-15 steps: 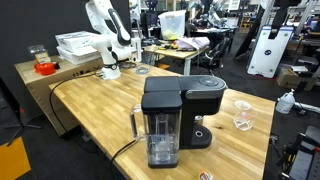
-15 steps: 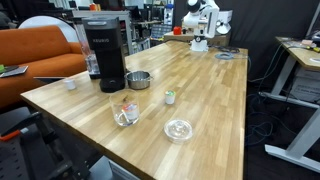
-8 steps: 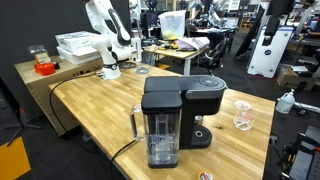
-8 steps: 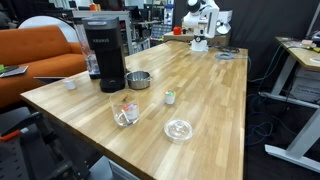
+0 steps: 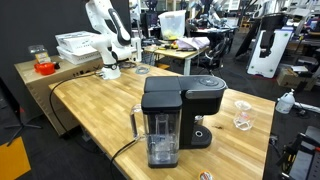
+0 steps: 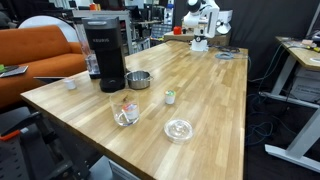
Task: Place the glass lid on the jar
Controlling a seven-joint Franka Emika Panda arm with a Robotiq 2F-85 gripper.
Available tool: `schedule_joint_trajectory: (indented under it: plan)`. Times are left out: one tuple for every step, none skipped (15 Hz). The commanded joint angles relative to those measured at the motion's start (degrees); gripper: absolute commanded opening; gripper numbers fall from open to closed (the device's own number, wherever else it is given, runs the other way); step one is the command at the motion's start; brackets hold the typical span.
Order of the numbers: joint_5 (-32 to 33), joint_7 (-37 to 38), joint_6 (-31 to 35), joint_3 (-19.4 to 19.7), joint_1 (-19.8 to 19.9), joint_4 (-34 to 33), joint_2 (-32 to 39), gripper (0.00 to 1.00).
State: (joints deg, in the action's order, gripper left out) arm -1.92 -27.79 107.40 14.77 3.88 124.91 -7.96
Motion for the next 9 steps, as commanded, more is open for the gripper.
schedule_joint_trajectory:
  plan:
    - [-0.2, -0.1, -0.1, -1.4, 1.4, -0.2, 0.0, 1.00]
    - [-0.2, -0.1, -0.1, -1.4, 1.4, -0.2, 0.0, 1.00]
    - [-0.2, -0.1, -0.1, -1.4, 1.4, -0.2, 0.0, 1.00]
    - [-0.2, -0.1, -0.1, -1.4, 1.4, -0.2, 0.0, 1.00]
    - [-0.2, -0.1, -0.1, -1.4, 1.4, -0.2, 0.0, 1.00]
    - [-0.2, -0.1, -0.1, -1.4, 1.4, -0.2, 0.0, 1.00]
    - [-0.8, 0.3, 0.1, -1.5, 1.4, -0.2, -0.6, 1.00]
    - [-0.9, 0.5, 0.4, -1.6, 1.3, -0.4, -0.7, 1.00]
    - [-0.6, 1.1, 0.7, -1.7, 1.4, -0.8, -0.3, 1.00]
